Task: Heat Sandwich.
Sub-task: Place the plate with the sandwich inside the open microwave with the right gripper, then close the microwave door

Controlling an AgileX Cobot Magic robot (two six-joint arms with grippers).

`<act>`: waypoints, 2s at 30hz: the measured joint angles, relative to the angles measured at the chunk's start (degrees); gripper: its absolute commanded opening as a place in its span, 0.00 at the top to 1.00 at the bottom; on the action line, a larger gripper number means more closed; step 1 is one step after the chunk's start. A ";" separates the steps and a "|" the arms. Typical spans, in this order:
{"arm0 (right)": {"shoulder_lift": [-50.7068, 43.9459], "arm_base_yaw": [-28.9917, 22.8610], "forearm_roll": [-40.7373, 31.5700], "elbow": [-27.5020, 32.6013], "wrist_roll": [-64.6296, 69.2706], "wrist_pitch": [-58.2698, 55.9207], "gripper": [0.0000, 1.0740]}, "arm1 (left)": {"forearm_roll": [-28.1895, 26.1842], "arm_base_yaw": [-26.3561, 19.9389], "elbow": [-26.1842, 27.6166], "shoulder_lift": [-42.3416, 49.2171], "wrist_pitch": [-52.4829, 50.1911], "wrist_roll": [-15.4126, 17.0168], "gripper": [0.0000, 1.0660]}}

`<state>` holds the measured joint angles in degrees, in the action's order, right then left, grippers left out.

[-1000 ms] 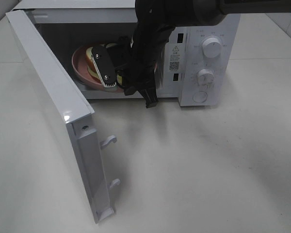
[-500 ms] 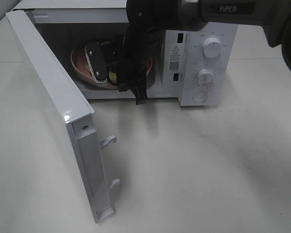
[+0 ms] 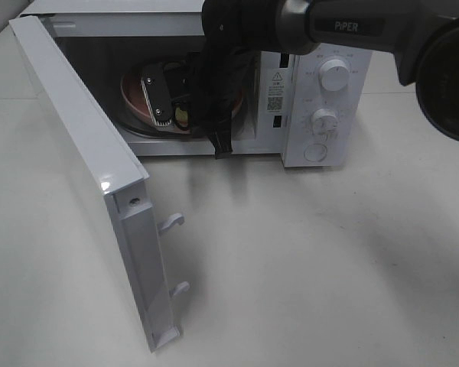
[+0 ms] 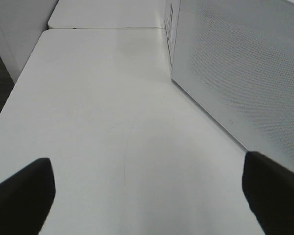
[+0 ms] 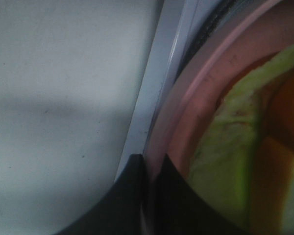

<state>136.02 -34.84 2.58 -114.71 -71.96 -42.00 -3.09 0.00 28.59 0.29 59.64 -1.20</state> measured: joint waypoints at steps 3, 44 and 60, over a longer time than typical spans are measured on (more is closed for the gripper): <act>0.52 0.11 0.11 -0.34 0.00 0.57 0.93 | 0.00 0.00 0.00 0.00 0.00 0.00 0.08; -10.20 0.11 -1.20 15.18 9.45 7.05 0.29 | 0.00 0.00 0.00 0.00 0.00 0.00 0.08; -22.06 0.11 -1.32 32.09 9.45 10.94 0.29 | 0.00 0.00 0.00 0.00 0.00 0.00 0.08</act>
<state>113.96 -34.72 1.26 -82.62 -62.51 -31.05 -3.09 0.00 28.59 0.29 59.64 -1.20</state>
